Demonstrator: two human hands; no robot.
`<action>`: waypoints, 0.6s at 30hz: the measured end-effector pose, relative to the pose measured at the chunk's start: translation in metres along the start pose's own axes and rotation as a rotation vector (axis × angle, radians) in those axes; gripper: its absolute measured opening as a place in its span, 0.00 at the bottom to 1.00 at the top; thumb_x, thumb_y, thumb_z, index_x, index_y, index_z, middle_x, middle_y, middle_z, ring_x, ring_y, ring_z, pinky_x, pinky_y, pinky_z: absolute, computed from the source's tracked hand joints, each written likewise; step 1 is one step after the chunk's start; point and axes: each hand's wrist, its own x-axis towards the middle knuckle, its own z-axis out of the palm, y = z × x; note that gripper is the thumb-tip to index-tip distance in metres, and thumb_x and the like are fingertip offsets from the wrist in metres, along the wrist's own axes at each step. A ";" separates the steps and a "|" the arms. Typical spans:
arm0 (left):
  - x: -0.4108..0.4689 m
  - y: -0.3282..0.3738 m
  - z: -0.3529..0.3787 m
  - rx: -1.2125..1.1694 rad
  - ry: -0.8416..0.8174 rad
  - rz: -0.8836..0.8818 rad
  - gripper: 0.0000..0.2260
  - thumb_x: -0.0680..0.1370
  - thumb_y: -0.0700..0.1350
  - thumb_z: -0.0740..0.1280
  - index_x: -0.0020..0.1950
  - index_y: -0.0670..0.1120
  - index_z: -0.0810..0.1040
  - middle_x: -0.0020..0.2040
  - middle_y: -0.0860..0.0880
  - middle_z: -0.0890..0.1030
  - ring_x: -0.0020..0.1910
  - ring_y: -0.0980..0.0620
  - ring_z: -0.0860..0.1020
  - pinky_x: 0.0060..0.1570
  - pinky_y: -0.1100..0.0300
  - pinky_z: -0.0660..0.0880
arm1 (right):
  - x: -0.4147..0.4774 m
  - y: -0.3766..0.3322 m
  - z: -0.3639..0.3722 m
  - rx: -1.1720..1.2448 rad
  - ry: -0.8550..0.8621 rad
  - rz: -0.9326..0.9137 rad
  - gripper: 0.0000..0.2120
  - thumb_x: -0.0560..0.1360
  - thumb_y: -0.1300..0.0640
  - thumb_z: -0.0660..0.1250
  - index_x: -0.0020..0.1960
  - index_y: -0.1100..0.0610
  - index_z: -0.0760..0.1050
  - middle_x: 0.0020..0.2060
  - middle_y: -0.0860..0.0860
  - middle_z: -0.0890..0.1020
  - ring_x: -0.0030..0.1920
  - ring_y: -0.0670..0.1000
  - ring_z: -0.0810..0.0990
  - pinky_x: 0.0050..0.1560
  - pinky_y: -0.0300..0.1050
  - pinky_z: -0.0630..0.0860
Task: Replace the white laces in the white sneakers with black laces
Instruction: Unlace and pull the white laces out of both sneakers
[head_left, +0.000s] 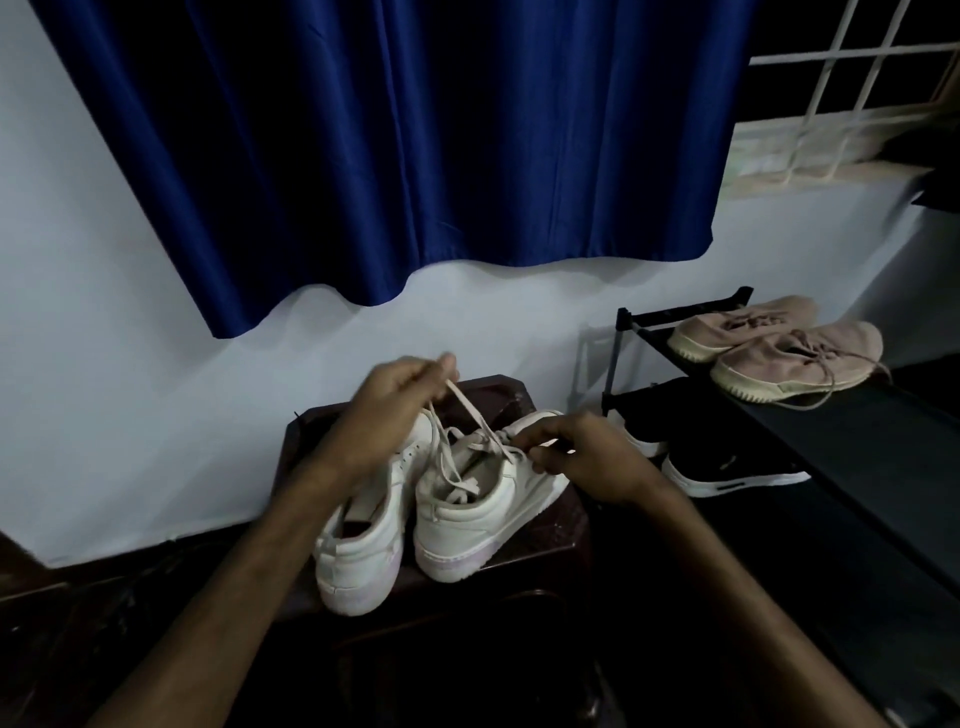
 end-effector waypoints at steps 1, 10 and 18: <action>0.008 0.007 -0.003 -0.042 0.008 -0.011 0.19 0.81 0.54 0.60 0.49 0.40 0.82 0.47 0.50 0.83 0.46 0.58 0.80 0.51 0.59 0.75 | 0.000 0.000 0.000 0.001 0.006 -0.002 0.10 0.76 0.67 0.68 0.53 0.58 0.84 0.42 0.43 0.84 0.33 0.36 0.80 0.38 0.24 0.70; 0.056 0.019 -0.047 -0.424 -0.040 -0.003 0.13 0.81 0.49 0.60 0.65 0.53 0.74 0.63 0.51 0.79 0.59 0.52 0.79 0.56 0.48 0.77 | 0.001 -0.004 -0.002 0.025 -0.019 0.031 0.08 0.77 0.63 0.68 0.54 0.57 0.83 0.36 0.39 0.80 0.39 0.47 0.84 0.39 0.26 0.72; 0.013 0.002 -0.011 0.178 -0.414 0.070 0.11 0.80 0.46 0.64 0.60 0.48 0.81 0.57 0.54 0.83 0.53 0.58 0.81 0.49 0.64 0.77 | 0.004 -0.004 0.006 0.126 0.265 0.077 0.06 0.78 0.57 0.66 0.53 0.54 0.80 0.42 0.46 0.83 0.39 0.45 0.83 0.41 0.39 0.75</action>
